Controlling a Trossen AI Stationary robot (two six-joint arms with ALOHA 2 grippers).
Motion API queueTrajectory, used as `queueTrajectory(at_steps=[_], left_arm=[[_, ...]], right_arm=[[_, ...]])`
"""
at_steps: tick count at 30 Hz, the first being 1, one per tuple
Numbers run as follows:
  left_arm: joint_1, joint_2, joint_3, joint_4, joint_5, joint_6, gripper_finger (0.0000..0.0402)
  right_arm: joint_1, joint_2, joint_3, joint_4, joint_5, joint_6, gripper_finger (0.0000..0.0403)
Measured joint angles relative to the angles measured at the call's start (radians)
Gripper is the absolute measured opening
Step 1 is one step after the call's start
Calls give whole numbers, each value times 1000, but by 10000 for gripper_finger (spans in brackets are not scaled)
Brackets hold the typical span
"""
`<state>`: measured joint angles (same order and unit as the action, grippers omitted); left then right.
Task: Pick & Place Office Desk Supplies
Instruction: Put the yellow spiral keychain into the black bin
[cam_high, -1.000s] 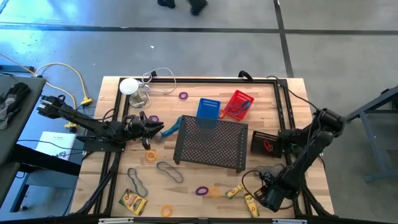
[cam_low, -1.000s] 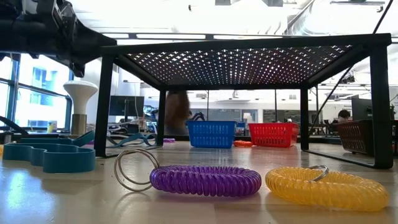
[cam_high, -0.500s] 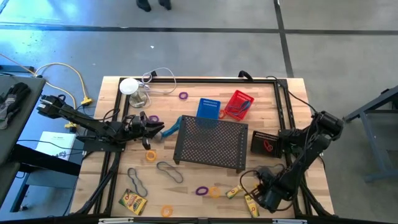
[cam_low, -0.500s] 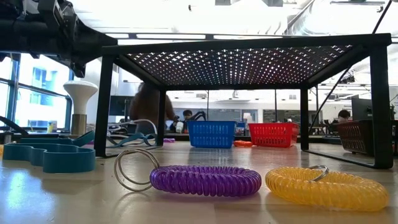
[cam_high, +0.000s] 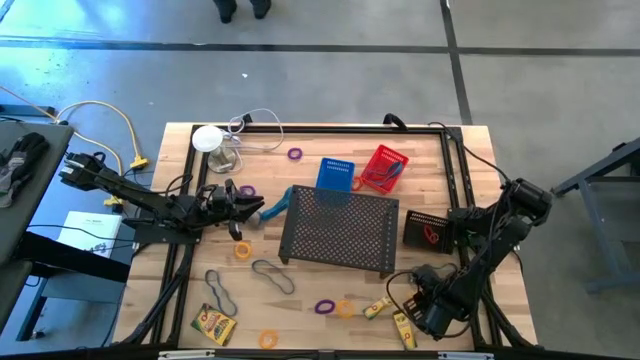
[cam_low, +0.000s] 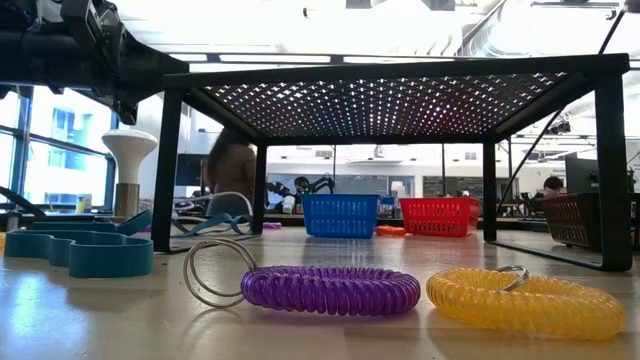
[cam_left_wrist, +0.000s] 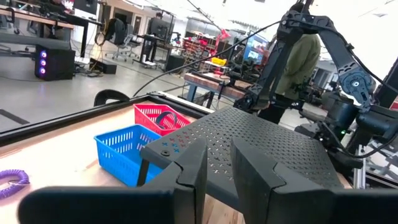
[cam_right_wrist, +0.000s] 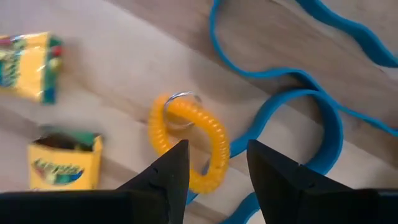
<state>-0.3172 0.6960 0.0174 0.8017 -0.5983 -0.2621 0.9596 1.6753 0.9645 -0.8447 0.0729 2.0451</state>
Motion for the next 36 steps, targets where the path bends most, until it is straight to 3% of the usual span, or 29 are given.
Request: queueTrajectory(at_steps=[7, 16, 25, 31, 36], left_arm=[[0, 0, 0, 0, 48, 1, 66], [0, 0, 0, 0, 51, 1, 66], [0, 0, 0, 0, 51, 18, 66], [0, 0, 0, 0, 51, 19, 66], [1, 0, 0, 0, 50, 27, 66]], right_arm=[[0, 1, -38, 41, -45, 45, 117], [0, 1, -38, 42, -104, 19, 13], [0, -23, -16, 27, -117, -2, 6], [0, -26, 84, -115, -89, -34, 4], [0, -26, 213, -426, 49, -37, 3]])
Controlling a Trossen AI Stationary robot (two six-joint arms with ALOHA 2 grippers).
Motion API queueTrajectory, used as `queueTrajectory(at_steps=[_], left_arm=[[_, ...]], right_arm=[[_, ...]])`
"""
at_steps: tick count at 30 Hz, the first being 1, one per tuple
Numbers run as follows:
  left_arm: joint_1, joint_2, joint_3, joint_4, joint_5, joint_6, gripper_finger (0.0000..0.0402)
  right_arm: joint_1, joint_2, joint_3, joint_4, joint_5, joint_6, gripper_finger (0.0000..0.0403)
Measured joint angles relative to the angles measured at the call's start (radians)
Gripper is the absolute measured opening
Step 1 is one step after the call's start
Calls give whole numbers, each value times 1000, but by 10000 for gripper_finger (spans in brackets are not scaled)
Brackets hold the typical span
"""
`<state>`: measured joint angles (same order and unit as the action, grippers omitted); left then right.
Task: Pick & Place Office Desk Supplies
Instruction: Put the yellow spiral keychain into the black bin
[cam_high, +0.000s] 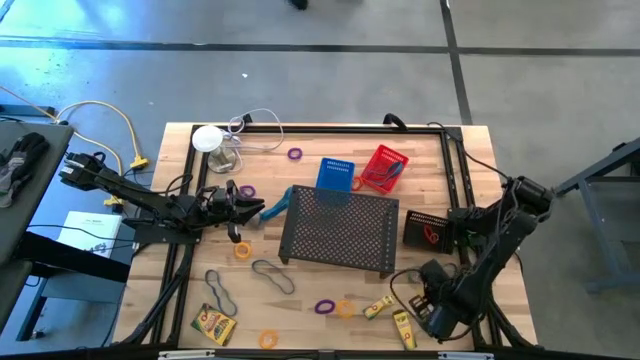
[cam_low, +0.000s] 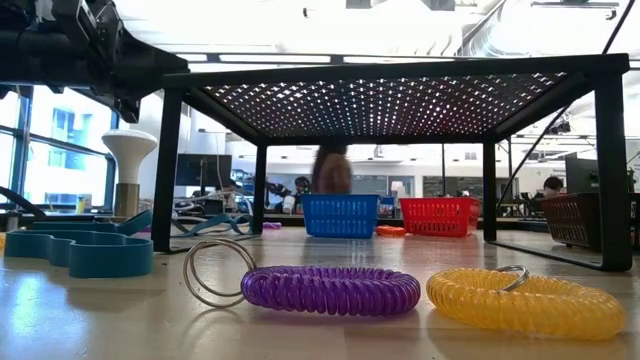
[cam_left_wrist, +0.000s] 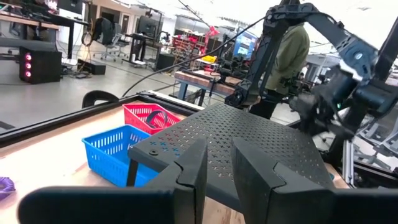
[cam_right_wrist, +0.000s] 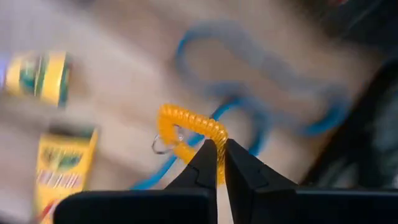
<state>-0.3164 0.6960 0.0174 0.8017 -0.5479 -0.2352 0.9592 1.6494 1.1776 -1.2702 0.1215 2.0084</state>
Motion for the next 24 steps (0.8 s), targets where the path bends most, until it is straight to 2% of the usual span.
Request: queueTrajectory(at_steps=[3, 5, 11, 21, 24], left_arm=[[0, 0, 0, 0, 0, 1, 66], [0, 0, 0, 0, -1, 1, 66], [0, 0, 0, 0, -3, 1, 66], [1, 0, 0, 0, -3, 2, 66], [1, 0, 0, 0, -3, 11, 66]], right_arm=[[-5, -1, 57, -193, 99, 50, 3], [-19, -1, 63, -304, 124, 99, 3], [-100, -26, -21, -298, 195, 55, 3], [-249, -25, -174, -261, 190, 4, 4], [-266, -25, -194, -248, 192, -6, 18]])
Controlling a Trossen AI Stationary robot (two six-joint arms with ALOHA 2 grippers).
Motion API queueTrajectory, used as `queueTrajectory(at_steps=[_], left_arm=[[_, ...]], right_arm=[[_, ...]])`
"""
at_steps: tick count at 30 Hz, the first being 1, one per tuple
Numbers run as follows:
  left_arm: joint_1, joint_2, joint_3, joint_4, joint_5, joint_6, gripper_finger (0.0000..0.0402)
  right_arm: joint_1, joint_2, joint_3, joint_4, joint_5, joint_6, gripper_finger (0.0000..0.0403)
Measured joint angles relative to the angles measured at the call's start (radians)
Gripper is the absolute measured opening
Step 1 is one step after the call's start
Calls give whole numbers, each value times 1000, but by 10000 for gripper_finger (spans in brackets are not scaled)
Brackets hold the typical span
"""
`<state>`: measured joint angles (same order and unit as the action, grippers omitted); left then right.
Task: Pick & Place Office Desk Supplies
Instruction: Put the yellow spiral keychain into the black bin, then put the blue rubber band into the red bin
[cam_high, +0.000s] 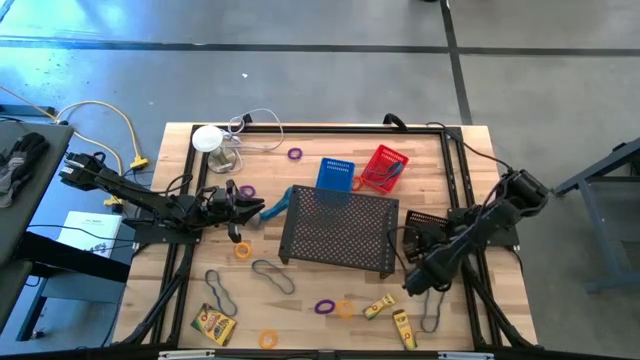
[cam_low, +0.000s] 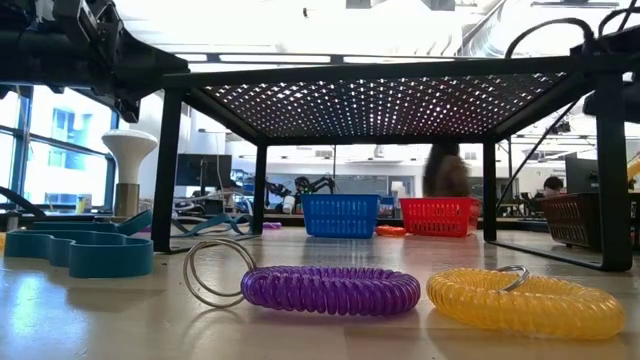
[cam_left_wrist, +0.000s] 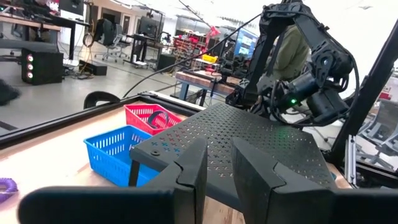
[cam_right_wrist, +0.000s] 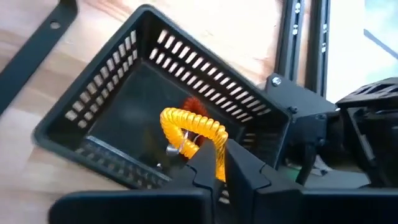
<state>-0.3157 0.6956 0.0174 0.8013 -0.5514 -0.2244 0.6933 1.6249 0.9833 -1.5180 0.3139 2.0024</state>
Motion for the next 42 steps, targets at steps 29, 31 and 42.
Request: queueTrajectory(at_steps=[29, 31, 42], left_arm=[[0, 0, 0, -2, 6, -12, 66], [0, 0, 0, -9, 7, -21, 66], [-1, 34, 0, -13, 7, -39, 66]], right_arm=[[305, -34, 191, 470, -190, 156, 153], [321, -12, 191, 472, -194, 237, 152], [338, 147, 190, 577, -309, 332, 145]])
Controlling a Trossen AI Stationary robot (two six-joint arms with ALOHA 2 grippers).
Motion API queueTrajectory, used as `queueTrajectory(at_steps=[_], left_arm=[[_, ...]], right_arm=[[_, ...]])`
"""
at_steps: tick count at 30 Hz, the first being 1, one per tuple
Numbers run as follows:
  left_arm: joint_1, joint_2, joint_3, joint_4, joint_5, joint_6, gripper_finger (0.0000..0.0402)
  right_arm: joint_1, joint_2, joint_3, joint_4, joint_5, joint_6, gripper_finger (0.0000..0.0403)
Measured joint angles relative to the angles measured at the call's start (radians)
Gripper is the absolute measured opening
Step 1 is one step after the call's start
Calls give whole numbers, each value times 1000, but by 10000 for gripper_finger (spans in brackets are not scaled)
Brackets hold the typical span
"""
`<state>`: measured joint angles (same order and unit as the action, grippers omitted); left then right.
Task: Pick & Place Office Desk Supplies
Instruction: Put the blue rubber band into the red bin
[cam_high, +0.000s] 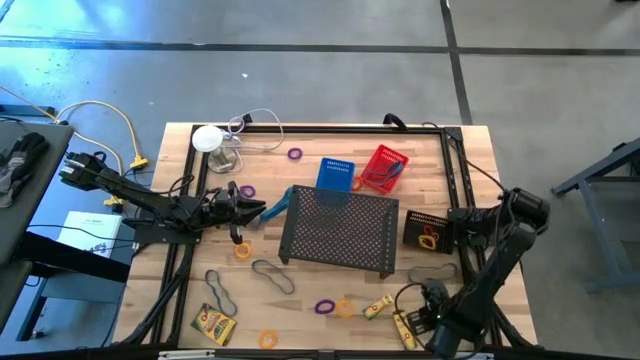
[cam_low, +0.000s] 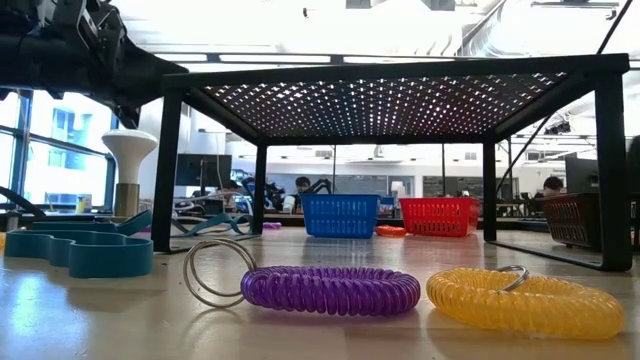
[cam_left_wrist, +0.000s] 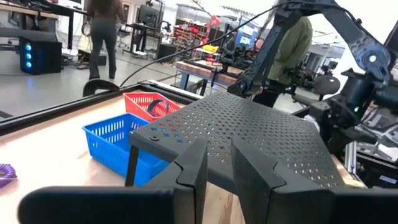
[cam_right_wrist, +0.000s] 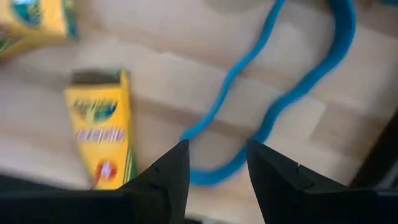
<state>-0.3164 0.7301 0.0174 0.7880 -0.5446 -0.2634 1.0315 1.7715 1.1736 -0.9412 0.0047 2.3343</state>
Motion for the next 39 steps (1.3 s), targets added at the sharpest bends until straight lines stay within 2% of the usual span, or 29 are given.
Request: queueTrajectory(at_steps=[8, 13, 17, 21, 25, 30, 35, 39], left_arm=[[0, 3, 0, 6, 60, -7, 66], [0, 3, 0, 6, 60, -7, 66], [0, 3, 0, 6, 61, -7, 66], [0, 3, 0, 6, 62, -7, 66], [0, 3, 0, 6, 63, -7, 66], [0, 3, 0, 6, 63, -7, 66], [0, 3, 0, 6, 63, -6, 66], [0, 3, 0, 6, 63, -7, 66]], right_arm=[[-27, 66, 0, 9, -6, -7, 145], [-39, 67, -16, 23, 25, -7, 145], [-45, 68, -48, 49, -31, 0, 145], [-45, 68, -67, 50, 5, -5, 140], [-46, 66, -80, 68, 23, -34, 106], [-45, 64, -89, 73, 28, -65, 14], [-44, 51, -92, 60, 14, -80, 3], [-42, 1, -47, -34, 9, -80, 3]])
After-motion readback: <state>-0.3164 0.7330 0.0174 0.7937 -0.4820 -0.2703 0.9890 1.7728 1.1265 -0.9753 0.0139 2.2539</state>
